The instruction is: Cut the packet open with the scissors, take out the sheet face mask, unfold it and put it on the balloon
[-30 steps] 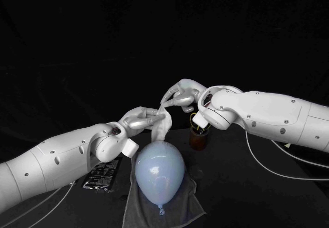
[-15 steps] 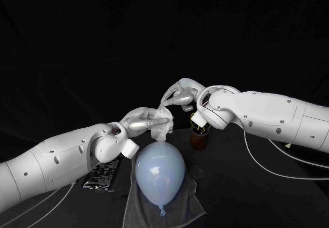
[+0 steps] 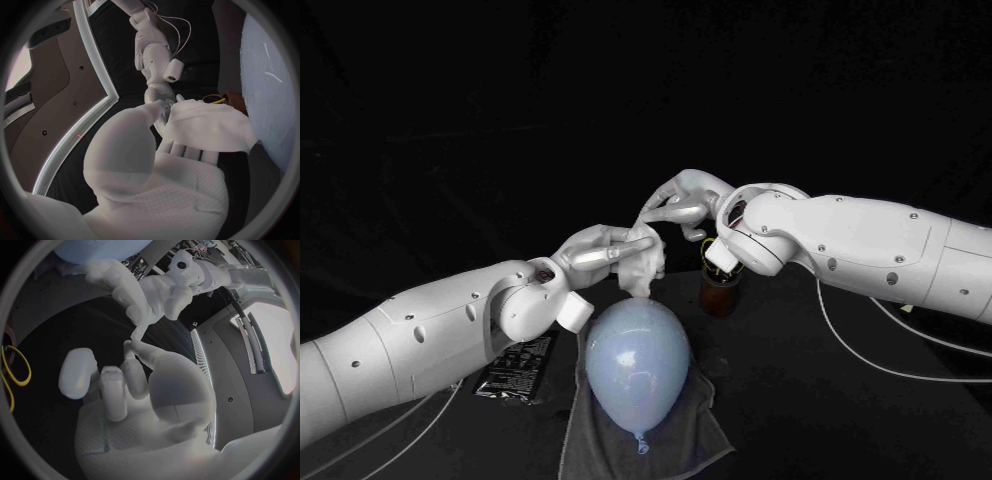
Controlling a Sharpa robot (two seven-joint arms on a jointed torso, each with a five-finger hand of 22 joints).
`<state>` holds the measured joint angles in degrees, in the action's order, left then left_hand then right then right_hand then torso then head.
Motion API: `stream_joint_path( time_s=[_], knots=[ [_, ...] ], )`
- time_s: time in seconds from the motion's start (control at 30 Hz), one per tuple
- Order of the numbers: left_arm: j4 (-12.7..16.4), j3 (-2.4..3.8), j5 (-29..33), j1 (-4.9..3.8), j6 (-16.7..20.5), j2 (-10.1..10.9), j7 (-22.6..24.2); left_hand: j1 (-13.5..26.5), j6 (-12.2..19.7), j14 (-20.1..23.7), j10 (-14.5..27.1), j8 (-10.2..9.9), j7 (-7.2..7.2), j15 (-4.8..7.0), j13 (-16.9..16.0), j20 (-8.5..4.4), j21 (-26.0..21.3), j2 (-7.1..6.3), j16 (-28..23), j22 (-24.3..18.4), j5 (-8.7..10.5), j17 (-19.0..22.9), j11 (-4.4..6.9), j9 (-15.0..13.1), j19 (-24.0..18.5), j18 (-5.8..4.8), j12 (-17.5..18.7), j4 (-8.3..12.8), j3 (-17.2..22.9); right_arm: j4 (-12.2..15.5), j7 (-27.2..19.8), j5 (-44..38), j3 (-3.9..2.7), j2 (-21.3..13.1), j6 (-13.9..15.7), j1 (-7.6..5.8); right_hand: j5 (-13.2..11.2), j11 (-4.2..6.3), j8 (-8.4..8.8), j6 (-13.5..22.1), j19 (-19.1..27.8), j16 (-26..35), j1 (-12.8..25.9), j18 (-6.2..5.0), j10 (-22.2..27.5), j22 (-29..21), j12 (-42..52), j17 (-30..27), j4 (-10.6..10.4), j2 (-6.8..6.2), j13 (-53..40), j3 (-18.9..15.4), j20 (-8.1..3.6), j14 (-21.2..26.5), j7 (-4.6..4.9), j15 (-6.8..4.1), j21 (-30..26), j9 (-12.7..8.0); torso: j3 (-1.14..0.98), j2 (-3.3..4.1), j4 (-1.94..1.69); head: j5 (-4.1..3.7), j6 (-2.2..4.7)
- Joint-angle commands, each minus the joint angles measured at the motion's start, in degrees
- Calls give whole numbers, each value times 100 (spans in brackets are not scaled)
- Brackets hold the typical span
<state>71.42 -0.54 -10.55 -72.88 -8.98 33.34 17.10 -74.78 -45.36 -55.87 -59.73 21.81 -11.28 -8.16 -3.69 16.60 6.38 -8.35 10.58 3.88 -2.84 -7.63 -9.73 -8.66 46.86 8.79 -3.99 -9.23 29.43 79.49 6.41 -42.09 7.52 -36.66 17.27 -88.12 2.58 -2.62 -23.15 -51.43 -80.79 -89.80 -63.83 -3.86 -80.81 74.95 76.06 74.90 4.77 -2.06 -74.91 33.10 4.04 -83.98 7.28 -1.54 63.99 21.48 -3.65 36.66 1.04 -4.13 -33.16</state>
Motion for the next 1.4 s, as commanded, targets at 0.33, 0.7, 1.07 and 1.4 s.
stream_joint_path(
  time_s=[0.33,0.7,1.07,1.4],
  knots=[
    [16,6,247,-6,5,42,-76,607,52,-133,-37,-130,-132,-2,-4,8,-78,57,-66,-6,15,-9,-34,31,33,-74,21,-698,-481,-24,-375,637,1,-155,713,9,26,-190,471,316,87,-20,-1,-114,308,785,-333,1510,-346,-149,-47,-444,181,-602,215,196,-193,-257,-1,2,-1,7,26],
    [79,5,482,-6,-50,84,-120,2590,5,-169,-1,-204,-212,-26,-3,7,-206,869,-196,-19,13,-6,-77,31,-212,-136,24,-779,-1622,32,-717,553,8,-313,962,95,33,-211,566,295,97,-20,-166,-128,368,781,-368,1510,-420,-38,7,-469,226,-602,236,222,-226,-314,-2,1,2,29,38],
    [160,4,642,-6,105,95,-158,3302,372,-231,75,-449,-226,-31,-3,7,-240,1361,-254,-24,15,-11,-93,111,-332,-166,23,-783,-2136,484,-1509,-88,8,-529,1119,159,50,-116,523,-101,-164,-20,-742,-27,-22,957,161,1510,-73,25,-388,-328,184,-602,127,146,409,-327,1,-2,3,55,57],
    [237,4,812,-5,278,97,-195,3750,641,-105,182,-589,-249,-85,5,9,-259,2335,-407,-32,10,27,-134,148,-469,-205,35,-780,-2359,830,-1645,-1063,8,-624,1234,372,46,-91,560,-201,-211,-20,-687,-5,-120,987,288,1510,-51,-120,-491,-458,155,-602,100,121,531,-359,4,9,-7,97,56]
  ],
)
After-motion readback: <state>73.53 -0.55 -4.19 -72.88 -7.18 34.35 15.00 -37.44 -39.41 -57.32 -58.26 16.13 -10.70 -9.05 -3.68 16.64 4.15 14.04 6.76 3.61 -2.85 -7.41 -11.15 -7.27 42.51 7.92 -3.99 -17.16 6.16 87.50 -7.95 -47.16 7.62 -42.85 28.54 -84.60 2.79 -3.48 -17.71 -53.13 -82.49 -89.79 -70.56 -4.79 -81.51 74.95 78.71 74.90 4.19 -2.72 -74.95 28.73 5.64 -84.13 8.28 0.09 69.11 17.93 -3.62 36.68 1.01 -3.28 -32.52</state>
